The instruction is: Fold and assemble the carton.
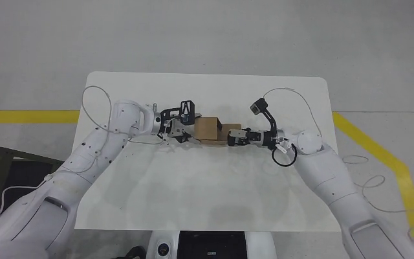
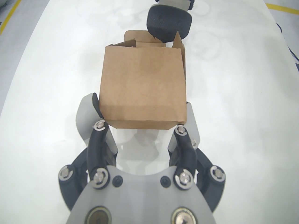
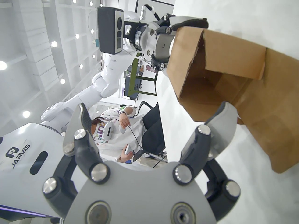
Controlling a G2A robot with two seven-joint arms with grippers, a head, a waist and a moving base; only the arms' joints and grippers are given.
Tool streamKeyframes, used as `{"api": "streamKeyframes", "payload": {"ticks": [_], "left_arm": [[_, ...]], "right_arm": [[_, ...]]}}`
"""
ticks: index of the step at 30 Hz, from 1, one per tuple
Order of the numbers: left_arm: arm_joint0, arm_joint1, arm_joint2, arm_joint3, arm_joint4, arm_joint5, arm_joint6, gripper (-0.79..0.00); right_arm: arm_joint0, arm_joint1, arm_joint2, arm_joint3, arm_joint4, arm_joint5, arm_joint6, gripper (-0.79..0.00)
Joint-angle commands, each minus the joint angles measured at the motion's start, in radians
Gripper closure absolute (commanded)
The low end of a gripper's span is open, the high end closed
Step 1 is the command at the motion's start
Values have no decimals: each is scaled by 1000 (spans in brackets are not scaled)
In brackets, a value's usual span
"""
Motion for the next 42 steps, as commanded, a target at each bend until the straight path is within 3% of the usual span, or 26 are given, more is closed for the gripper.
{"api": "streamKeyframes", "payload": {"ticks": [1,16,21,32,42], "left_arm": [[-1,2,3,-1,0,0,2,-566],[-14,11,16,9,1,0,18,-573],[-17,12,16,12,0,0,18,-579],[-17,12,15,13,0,0,18,-591],[-14,13,18,11,0,0,13,-613]], "right_arm": [[13,-9,-10,17,8,-8,-1,-785],[31,-36,-17,77,31,-14,-1,-785],[24,-24,14,85,-5,5,0,-785],[-80,-5,60,-67,-3,66,-30,-785],[-35,-29,24,-38,-42,74,-64,-785]]}}
